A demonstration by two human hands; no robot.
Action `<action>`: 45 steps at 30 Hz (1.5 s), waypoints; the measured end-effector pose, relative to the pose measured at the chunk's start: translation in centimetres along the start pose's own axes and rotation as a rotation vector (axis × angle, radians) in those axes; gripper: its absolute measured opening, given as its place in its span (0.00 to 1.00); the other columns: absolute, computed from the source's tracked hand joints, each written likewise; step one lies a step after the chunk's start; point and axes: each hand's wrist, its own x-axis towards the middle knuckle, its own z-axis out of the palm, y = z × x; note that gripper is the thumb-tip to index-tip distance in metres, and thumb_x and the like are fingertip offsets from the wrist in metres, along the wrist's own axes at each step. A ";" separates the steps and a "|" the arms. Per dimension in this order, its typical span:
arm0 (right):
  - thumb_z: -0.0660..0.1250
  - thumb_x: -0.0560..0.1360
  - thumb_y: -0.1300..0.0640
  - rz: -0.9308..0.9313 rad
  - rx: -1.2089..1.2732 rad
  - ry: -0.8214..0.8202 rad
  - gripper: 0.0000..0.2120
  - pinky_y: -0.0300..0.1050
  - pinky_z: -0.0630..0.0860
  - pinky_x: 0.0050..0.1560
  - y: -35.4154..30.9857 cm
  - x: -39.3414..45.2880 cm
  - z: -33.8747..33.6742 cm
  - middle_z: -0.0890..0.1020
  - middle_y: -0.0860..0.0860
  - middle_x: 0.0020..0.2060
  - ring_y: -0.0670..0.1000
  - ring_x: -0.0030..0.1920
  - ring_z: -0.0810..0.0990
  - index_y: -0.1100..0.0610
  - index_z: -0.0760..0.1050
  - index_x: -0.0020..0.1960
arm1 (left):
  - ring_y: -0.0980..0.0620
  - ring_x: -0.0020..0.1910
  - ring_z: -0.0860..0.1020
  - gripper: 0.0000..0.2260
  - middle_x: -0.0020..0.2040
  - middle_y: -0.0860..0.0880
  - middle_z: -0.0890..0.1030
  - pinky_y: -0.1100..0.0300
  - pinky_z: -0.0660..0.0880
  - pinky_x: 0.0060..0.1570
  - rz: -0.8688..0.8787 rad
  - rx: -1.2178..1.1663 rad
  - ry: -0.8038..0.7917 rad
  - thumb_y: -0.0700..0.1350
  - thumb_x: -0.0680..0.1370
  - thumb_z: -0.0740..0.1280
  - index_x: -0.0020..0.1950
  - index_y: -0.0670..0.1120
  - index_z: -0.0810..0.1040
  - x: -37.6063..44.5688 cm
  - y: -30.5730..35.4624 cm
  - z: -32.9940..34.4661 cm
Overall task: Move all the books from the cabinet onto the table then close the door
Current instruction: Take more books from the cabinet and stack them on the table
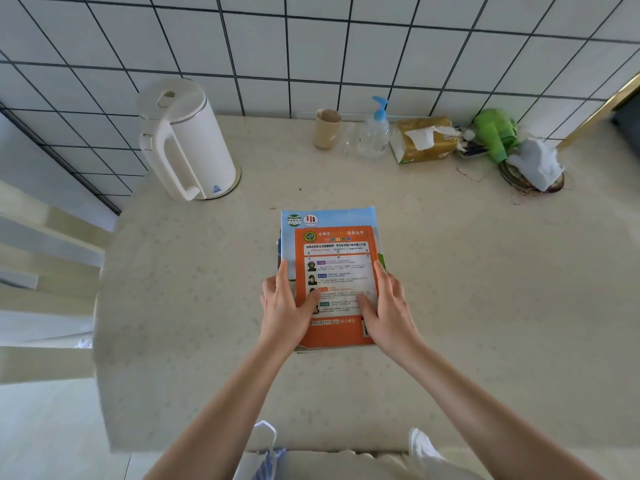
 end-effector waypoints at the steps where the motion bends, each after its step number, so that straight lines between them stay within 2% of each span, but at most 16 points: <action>1: 0.60 0.79 0.50 0.002 -0.002 -0.002 0.33 0.44 0.64 0.64 -0.1 0.0 0.0 0.61 0.51 0.70 0.51 0.68 0.65 0.49 0.46 0.78 | 0.48 0.69 0.64 0.34 0.67 0.49 0.65 0.49 0.68 0.63 0.001 -0.011 0.004 0.56 0.76 0.68 0.77 0.58 0.52 0.0 -0.1 0.0; 7: 0.60 0.79 0.48 -0.021 -0.004 0.014 0.32 0.39 0.62 0.60 -0.3 -0.2 -0.5 0.63 0.48 0.71 0.45 0.66 0.65 0.45 0.47 0.77 | 0.46 0.73 0.62 0.34 0.74 0.48 0.60 0.43 0.70 0.66 0.045 0.013 0.018 0.59 0.75 0.68 0.76 0.57 0.55 0.1 -0.6 -0.7; 10: 0.60 0.80 0.50 -0.015 -0.017 0.038 0.29 0.39 0.62 0.62 -0.2 -0.8 -0.9 0.61 0.50 0.73 0.50 0.70 0.65 0.48 0.51 0.77 | 0.45 0.74 0.59 0.29 0.76 0.47 0.57 0.44 0.71 0.65 0.264 0.272 0.026 0.56 0.78 0.65 0.76 0.55 0.57 -0.4 -0.4 -1.3; 12: 0.59 0.80 0.51 0.009 -0.040 0.060 0.27 0.44 0.63 0.68 -0.1 -1.7 -1.1 0.58 0.51 0.75 0.53 0.72 0.63 0.50 0.55 0.76 | 0.44 0.73 0.60 0.26 0.75 0.46 0.62 0.45 0.73 0.63 0.466 0.474 0.046 0.51 0.78 0.66 0.75 0.49 0.62 -0.5 -0.3 -1.5; 14: 0.59 0.80 0.51 0.032 -0.049 0.088 0.25 0.49 0.65 0.70 0.1 -3.0 -1.3 0.59 0.52 0.75 0.54 0.72 0.64 0.52 0.58 0.75 | 0.44 0.73 0.61 0.25 0.73 0.45 0.66 0.44 0.74 0.63 0.568 0.564 0.021 0.47 0.77 0.67 0.73 0.44 0.66 -0.6 0.3 -1.4; 18: 0.61 0.79 0.53 0.010 -0.074 0.150 0.23 0.35 0.61 0.64 1.3 -6.7 -2.3 0.65 0.52 0.72 0.52 0.69 0.68 0.56 0.63 0.73 | 0.42 0.70 0.68 0.22 0.67 0.45 0.74 0.44 0.73 0.63 0.755 0.549 -0.045 0.44 0.76 0.69 0.69 0.41 0.72 -2.2 1.6 0.4; 22: 0.63 0.79 0.55 0.023 -0.130 0.196 0.23 0.35 0.61 0.66 3.4 -10.9 -3.3 0.68 0.52 0.70 0.52 0.69 0.69 0.57 0.65 0.72 | 0.44 0.66 0.73 0.18 0.61 0.45 0.79 0.47 0.73 0.63 0.928 0.501 -0.109 0.43 0.77 0.68 0.66 0.40 0.75 -4.6 2.0 3.1; 25: 0.61 0.79 0.53 0.124 -0.135 0.266 0.23 0.36 0.60 0.67 5.5 -15.4 -4.1 0.69 0.50 0.69 0.50 0.69 0.67 0.56 0.63 0.73 | 0.44 0.59 0.76 0.18 0.55 0.46 0.81 0.51 0.74 0.59 1.029 0.497 -0.215 0.46 0.77 0.63 0.64 0.41 0.77 -7.1 2.0 5.8; 29: 0.58 0.80 0.51 0.305 -0.141 0.330 0.23 0.40 0.62 0.67 8.2 -21.7 -4.5 0.71 0.49 0.68 0.51 0.69 0.67 0.54 0.61 0.74 | 0.44 0.50 0.79 0.17 0.47 0.48 0.82 0.51 0.75 0.55 1.069 0.495 -0.349 0.49 0.75 0.59 0.59 0.44 0.80 -10.8 1.9 8.5; 33: 0.58 0.80 0.50 0.461 -0.111 0.413 0.22 0.43 0.65 0.66 10.7 -30.3 -3.2 0.73 0.49 0.67 0.51 0.68 0.69 0.55 0.64 0.73 | 0.47 0.48 0.78 0.17 0.45 0.50 0.82 0.56 0.73 0.54 1.110 0.481 -0.491 0.50 0.74 0.58 0.56 0.45 0.81 -16.6 1.3 10.9; 35: 0.58 0.80 0.51 0.553 -0.090 0.472 0.21 0.44 0.67 0.65 11.8 -36.3 -1.7 0.74 0.50 0.65 0.52 0.66 0.71 0.55 0.66 0.71 | 0.47 0.46 0.78 0.15 0.44 0.50 0.82 0.58 0.72 0.51 1.170 0.489 -0.594 0.47 0.74 0.62 0.55 0.45 0.81 -21.1 0.1 12.5; 37: 0.59 0.80 0.51 0.609 -0.067 0.508 0.20 0.45 0.69 0.65 12.4 -40.2 -0.3 0.75 0.50 0.65 0.52 0.65 0.73 0.55 0.66 0.71 | 0.47 0.46 0.78 0.13 0.43 0.50 0.82 0.59 0.72 0.49 1.161 0.517 -0.693 0.45 0.73 0.65 0.55 0.45 0.81 -23.9 -1.3 13.1; 41: 0.59 0.80 0.51 0.783 -0.009 0.615 0.20 0.45 0.70 0.63 13.2 -50.4 3.0 0.76 0.50 0.64 0.51 0.63 0.75 0.55 0.67 0.70 | 0.49 0.47 0.78 0.14 0.44 0.52 0.81 0.60 0.72 0.49 1.183 0.555 -0.902 0.48 0.74 0.62 0.56 0.47 0.81 -31.4 -4.8 14.6; 45: 0.62 0.78 0.54 0.956 0.047 0.727 0.18 0.44 0.71 0.64 13.4 -60.2 6.4 0.78 0.51 0.62 0.51 0.62 0.76 0.57 0.71 0.67 | 0.51 0.47 0.79 0.10 0.44 0.52 0.81 0.57 0.75 0.48 1.243 0.557 -1.062 0.41 0.75 0.69 0.56 0.46 0.81 -38.9 -7.8 16.5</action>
